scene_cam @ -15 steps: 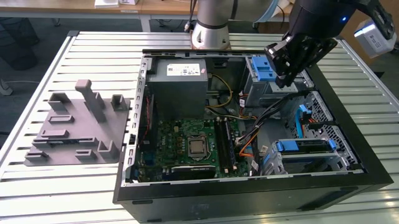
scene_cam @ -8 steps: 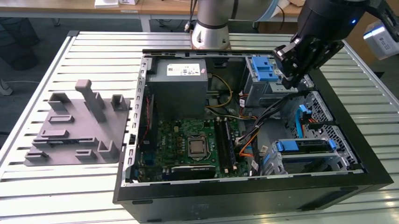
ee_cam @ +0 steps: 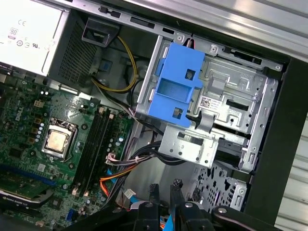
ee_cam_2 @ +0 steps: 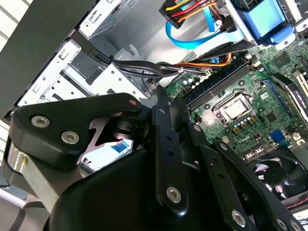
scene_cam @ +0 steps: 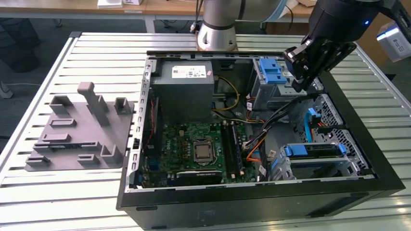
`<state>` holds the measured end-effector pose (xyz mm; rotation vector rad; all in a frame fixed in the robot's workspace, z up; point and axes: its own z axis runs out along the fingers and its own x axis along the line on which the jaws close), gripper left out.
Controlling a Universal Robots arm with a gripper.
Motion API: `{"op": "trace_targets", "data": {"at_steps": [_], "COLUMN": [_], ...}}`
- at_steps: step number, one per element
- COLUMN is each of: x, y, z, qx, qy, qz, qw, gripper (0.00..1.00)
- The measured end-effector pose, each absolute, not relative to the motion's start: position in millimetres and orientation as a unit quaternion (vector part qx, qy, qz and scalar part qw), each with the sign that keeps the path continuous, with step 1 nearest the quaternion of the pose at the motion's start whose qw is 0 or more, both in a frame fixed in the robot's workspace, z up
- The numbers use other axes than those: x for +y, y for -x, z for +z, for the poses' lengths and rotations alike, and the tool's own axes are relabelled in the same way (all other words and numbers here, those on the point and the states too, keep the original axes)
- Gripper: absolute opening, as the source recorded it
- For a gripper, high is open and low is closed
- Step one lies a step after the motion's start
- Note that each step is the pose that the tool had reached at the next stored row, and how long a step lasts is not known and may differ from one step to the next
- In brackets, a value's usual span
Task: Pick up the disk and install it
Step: 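Insert the first disk wire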
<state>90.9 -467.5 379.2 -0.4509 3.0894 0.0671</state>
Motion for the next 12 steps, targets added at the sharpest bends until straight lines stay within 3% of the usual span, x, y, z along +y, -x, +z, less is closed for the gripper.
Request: {"op": "trace_targets", "data": {"at_steps": [12], "x": [-474.2], "y": [-91.0], "z": [379.0], "qx": [0.989], "qy": [0.145], "qz": [0.020], "qw": [0.009], "gripper": [0.24]}}
